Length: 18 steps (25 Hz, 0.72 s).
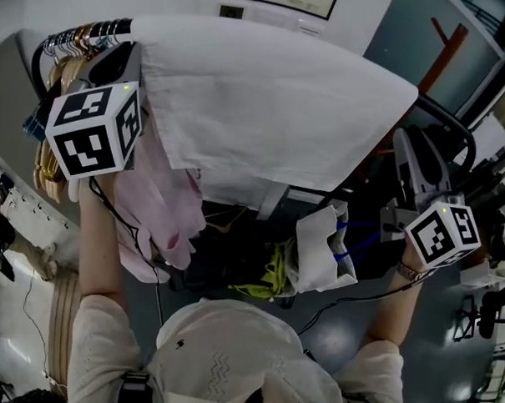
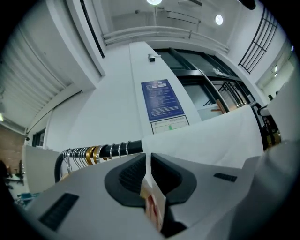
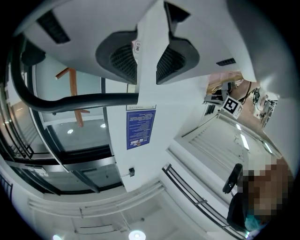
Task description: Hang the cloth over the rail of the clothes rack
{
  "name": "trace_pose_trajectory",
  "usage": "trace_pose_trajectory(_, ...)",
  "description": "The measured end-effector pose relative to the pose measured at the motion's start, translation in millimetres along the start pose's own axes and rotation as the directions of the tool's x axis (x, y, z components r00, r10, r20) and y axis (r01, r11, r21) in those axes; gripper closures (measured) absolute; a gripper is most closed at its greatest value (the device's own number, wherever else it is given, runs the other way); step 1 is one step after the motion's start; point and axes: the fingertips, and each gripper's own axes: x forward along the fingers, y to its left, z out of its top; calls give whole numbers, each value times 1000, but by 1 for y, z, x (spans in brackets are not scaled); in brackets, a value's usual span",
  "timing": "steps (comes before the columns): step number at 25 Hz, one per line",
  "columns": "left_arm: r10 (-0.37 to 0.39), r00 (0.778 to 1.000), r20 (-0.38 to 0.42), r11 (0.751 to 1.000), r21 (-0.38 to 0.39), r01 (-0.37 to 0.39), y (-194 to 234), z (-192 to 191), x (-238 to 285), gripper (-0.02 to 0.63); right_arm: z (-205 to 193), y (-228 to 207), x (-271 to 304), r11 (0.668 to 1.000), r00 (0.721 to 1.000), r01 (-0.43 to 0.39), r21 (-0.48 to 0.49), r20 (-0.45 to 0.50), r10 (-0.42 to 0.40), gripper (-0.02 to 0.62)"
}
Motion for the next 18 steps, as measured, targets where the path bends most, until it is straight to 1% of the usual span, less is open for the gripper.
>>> trace_pose_trajectory(2,6,1000,5,1000,-15,-6,4,-1,0,584,1,-1,6,1000,1000,5,6,1,-5,480)
trace_pose_trajectory(3,-12,1000,3,1000,-27,12,4,-1,0,584,1,-3,9,1000,1000,6,15,-1,-6,480)
trace_pose_trajectory(6,-100,995,-15,993,-62,99,-1,-2,5,580,2,-10,22,998,1000,-10,56,-1,10,480)
trace_pose_trajectory(8,-132,991,-31,990,-51,131,-6,-4,9,580,1,-10,29,995,999,-49,85,-3,49,480)
trace_pose_trajectory(10,-139,990,-34,990,-29,138,-10,-4,12,580,4,-8,34,993,998,-68,92,-1,68,483)
trace_pose_trajectory(11,-138,990,-31,990,-22,137,-11,-3,13,580,6,-8,34,995,998,-58,85,4,58,510)
trace_pose_trajectory(12,-138,990,-26,990,-18,138,-13,-1,13,580,8,-8,32,996,999,-42,74,11,42,568)
trace_pose_trajectory(14,-158,987,-12,987,-31,157,-19,2,13,581,13,-9,26,998,1000,-14,55,29,12,574)
trace_pose_trajectory(16,-195,981,7,979,-59,195,-30,6,11,581,16,-15,18,999,999,6,53,40,-8,575)
trace_pose_trajectory(18,-233,972,25,970,-68,234,-44,11,8,581,23,-25,10,999,999,34,25,37,-35,575)
